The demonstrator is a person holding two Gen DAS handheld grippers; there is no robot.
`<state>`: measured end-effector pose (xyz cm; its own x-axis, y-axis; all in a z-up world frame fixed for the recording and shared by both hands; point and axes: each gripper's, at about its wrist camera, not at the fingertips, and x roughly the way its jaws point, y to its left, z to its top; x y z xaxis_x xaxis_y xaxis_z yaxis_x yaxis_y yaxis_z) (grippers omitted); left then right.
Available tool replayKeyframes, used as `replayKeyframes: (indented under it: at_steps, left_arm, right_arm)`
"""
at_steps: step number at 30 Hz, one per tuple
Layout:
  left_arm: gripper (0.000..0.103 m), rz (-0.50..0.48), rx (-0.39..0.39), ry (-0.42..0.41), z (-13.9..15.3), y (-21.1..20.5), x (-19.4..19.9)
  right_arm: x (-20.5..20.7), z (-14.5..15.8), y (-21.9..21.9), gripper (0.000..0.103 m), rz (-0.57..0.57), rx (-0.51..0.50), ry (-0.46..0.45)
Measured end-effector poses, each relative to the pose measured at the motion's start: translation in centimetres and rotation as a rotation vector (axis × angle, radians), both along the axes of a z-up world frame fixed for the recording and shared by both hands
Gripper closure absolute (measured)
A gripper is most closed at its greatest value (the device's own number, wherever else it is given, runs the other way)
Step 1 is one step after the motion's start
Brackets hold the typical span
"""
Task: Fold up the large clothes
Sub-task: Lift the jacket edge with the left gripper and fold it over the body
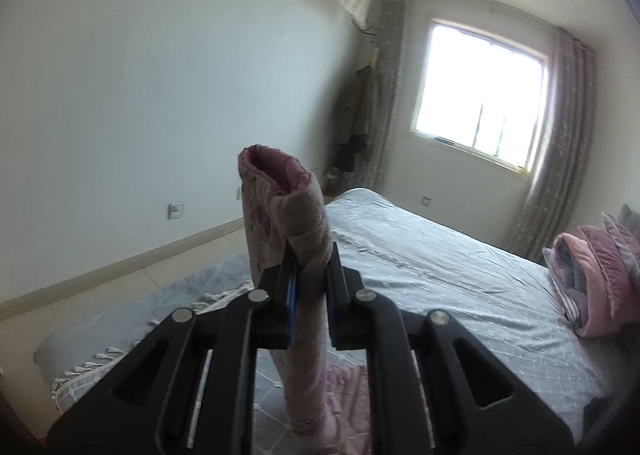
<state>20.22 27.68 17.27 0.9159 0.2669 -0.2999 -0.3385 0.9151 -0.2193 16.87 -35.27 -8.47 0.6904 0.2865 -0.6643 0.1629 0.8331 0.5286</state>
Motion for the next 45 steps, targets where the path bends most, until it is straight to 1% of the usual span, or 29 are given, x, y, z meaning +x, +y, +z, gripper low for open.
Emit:
replayKeyframes:
  at_steps: [3,6,9,11,12,13,14,16,18,20,22,23,25,27,29,31,33,35,36,38,40,43,44,45]
  left_arm:
    - [0.089,-0.138,0.026,-0.004,0.2,-6.7,1.1]
    - [0.089,-0.276,0.099,0.018,-1.3,-14.3,2.0]
    - [0.089,-0.407,0.171,0.045,-4.5,-21.9,2.6]
    - [0.089,-0.445,0.225,0.065,-6.8,-25.8,2.9]
    - [0.089,-0.471,0.238,0.088,-8.3,-27.3,3.6]
    - [0.089,-0.505,0.234,0.121,-10.1,-29.2,4.1]
    - [0.089,-0.533,0.222,0.154,-11.8,-30.4,4.5]
    - [0.089,-0.566,0.207,0.206,-14.4,-33.0,5.0]
    - [0.089,-0.589,0.223,0.262,-17.3,-36.6,5.6]
    - [0.089,-0.594,0.253,0.310,-20.0,-38.7,6.2]
    - [0.087,-0.603,0.266,0.365,-22.5,-40.6,6.5]
    - [0.086,-0.608,0.271,0.382,-23.1,-41.7,6.4]
    - [0.077,-0.619,0.300,0.407,-24.3,-43.1,6.1]
    - [0.064,-0.653,0.325,0.417,-24.6,-44.2,5.6]
    - [0.058,-0.696,0.336,0.429,-24.8,-44.9,5.4]
    - [0.054,-0.752,0.324,0.441,-24.5,-45.3,5.1]
    - [0.042,-0.787,0.301,0.436,-24.0,-45.3,4.6]
    - [0.036,-0.834,0.253,0.425,-23.3,-44.8,4.1]
    - [0.036,-0.850,0.222,0.421,-22.9,-44.4,4.1]
    - [0.036,-0.836,0.157,0.425,-22.3,-43.5,4.5]
    - [0.036,-0.823,0.060,0.419,-21.5,-42.0,5.1]
    - [0.036,-0.804,-0.085,0.377,-20.6,-39.9,5.6]
    - [0.036,-0.794,-0.104,0.385,-20.6,-39.7,5.9]
    - [0.038,-0.777,-0.106,0.429,-21.2,-40.0,6.6]
  right_arm:
    - [-0.3,0.1,-1.0,0.026,-0.030,0.040,-0.006]
    - [-0.5,0.2,-2.1,0.026,-0.053,0.074,-0.013]
    - [-0.8,0.3,-3.4,0.026,-0.085,0.116,-0.018]
    - [-1.1,0.3,-4.2,0.026,-0.106,0.144,-0.021]
    - [-1.1,0.1,-4.6,0.026,-0.126,0.160,-0.033]
    - [-1.2,0.1,-5.1,0.026,-0.131,0.190,-0.036]
    - [-1.3,0.1,-5.5,0.026,-0.136,0.215,-0.040]
    - [-1.4,0.1,-6.1,0.026,-0.152,0.255,-0.051]
    - [-1.7,0.3,-6.6,0.026,-0.164,0.264,-0.056]
    - [-1.8,0.3,-7.0,0.026,-0.170,0.269,-0.056]
    - [-1.8,0.3,-7.4,0.026,-0.179,0.278,-0.054]
    - [-1.8,0.4,-7.5,0.026,-0.183,0.280,-0.053]
    - [-1.8,0.4,-7.5,0.026,-0.187,0.276,-0.052]
    - [-1.7,0.3,-7.4,0.026,-0.190,0.264,-0.047]
    - [-1.8,0.4,-7.3,0.026,-0.188,0.252,-0.045]
    - [-1.9,0.5,-7.4,0.026,-0.184,0.246,-0.046]
    - [-1.9,0.5,-7.3,0.026,-0.184,0.243,-0.046]
    - [-1.9,0.5,-7.4,0.026,-0.187,0.246,-0.047]
    - [-1.8,0.4,-7.4,0.026,-0.191,0.247,-0.047]
    - [-1.9,0.4,-7.6,0.026,-0.199,0.246,-0.047]
    - [-2.0,0.4,-7.6,0.026,-0.210,0.234,-0.046]
    - [-2.0,0.5,-7.6,0.026,-0.211,0.214,-0.045]
    - [-2.0,0.5,-7.6,0.026,-0.210,0.214,-0.045]
    - [-2.0,0.5,-7.6,0.026,-0.212,0.220,-0.046]
